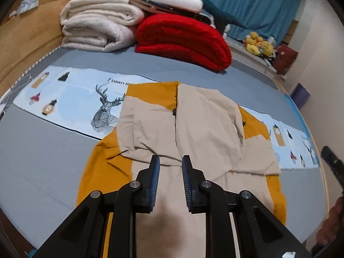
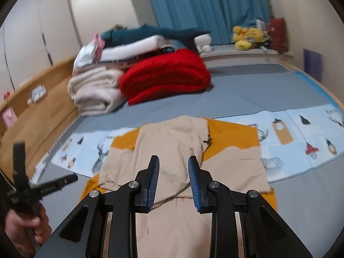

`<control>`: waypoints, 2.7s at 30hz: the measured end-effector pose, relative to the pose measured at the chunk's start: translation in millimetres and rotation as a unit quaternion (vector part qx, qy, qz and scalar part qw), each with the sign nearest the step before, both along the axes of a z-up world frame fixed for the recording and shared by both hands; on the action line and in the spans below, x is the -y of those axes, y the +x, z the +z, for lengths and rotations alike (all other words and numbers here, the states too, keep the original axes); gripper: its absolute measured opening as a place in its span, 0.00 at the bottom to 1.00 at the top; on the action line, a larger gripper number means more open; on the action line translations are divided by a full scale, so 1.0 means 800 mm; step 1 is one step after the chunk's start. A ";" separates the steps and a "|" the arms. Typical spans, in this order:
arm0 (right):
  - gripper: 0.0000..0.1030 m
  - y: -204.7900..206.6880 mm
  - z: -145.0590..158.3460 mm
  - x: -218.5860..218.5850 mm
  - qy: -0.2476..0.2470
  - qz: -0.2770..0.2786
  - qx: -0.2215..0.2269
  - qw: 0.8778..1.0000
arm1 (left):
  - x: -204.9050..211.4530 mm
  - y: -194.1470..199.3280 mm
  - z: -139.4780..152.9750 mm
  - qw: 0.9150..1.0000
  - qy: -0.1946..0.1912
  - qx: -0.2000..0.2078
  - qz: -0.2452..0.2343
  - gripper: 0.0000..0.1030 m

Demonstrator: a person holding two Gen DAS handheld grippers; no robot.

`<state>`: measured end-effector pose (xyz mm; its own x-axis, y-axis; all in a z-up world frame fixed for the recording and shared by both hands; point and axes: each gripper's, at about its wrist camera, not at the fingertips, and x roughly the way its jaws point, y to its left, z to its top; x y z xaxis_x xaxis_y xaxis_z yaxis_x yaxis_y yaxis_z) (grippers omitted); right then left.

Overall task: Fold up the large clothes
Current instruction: 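Grasp the jacket hem with both grippers, then lift the hem with both grippers and fold it up toward the hood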

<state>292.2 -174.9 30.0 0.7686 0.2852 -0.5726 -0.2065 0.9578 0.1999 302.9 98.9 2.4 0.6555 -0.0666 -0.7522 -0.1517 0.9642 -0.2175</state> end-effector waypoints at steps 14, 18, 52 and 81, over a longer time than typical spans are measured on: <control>0.17 -0.151 -0.030 0.192 -0.097 -0.072 -0.059 0.991 | -0.190 -0.165 -0.049 0.997 -0.035 -0.048 0.040 0.07; 0.17 -0.150 -0.062 0.239 -0.056 -0.104 -0.113 0.987 | -0.232 -0.151 -0.096 0.989 -0.056 -0.116 0.076 0.06; 0.30 -0.142 -0.248 0.266 -0.082 -0.044 -0.428 0.899 | -0.155 -0.144 -0.223 0.950 -0.042 -0.306 -0.045 0.31; 0.22 -0.151 -0.268 0.201 -0.145 0.013 -0.429 0.891 | -0.116 -0.146 -0.230 0.948 -0.022 -0.309 -0.080 0.08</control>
<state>171.6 -335.5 -184.3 0.0074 0.0408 -0.9991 -0.1195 0.9920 0.0396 185.8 192.0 -181.4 0.0704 -0.1693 -0.9831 -0.1153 0.9775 -0.1766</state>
